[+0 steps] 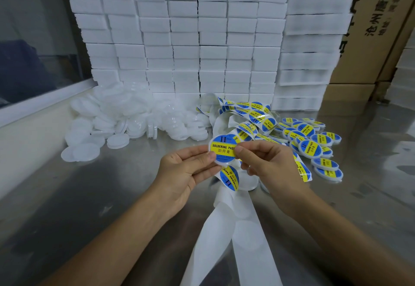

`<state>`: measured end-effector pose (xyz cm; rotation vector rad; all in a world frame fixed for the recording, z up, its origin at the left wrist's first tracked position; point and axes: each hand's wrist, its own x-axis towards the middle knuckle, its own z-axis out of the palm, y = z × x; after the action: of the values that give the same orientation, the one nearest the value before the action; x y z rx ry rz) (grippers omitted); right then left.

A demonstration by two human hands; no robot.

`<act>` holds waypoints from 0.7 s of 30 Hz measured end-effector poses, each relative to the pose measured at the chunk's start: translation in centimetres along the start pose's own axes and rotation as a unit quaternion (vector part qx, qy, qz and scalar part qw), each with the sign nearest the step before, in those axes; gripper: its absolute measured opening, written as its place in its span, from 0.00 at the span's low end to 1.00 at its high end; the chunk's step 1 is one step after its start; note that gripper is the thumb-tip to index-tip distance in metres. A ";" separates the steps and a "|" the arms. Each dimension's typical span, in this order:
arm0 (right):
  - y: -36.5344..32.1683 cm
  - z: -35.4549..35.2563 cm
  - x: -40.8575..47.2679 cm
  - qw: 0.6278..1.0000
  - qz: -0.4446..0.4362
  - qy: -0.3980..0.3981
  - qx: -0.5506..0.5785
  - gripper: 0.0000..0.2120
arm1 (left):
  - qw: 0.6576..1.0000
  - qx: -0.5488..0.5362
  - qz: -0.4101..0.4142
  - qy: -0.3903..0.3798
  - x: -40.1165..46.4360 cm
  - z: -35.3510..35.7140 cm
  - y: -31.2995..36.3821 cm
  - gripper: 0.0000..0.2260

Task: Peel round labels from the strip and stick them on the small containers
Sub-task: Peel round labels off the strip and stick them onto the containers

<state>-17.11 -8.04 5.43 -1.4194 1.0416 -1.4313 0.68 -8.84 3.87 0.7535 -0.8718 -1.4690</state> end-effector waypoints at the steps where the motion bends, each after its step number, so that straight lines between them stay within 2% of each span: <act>1: 0.0 0.0 0.0 1.000 -0.001 0.000 -0.001 0.05 | 1.000 0.000 -0.001 0.001 0.0 0.0 0.0 0.20; 12: 0.2 0.2 0.0 0.999 -0.030 0.020 -0.024 0.06 | 0.999 0.021 0.021 0.043 -0.3 0.6 0.0 0.20; 18: 0.6 0.5 0.1 0.993 -0.052 0.069 -0.077 0.07 | 0.997 0.042 0.038 0.045 -0.5 1.0 -0.2 0.21; 21: 0.8 0.6 0.2 0.983 -0.084 0.094 -0.130 0.09 | 0.996 0.058 0.053 0.031 -0.6 1.1 -0.3 0.16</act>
<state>-16.54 -8.47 4.72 -1.6131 1.2912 -1.6217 -0.40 -8.12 4.13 0.8219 -0.9407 -1.3041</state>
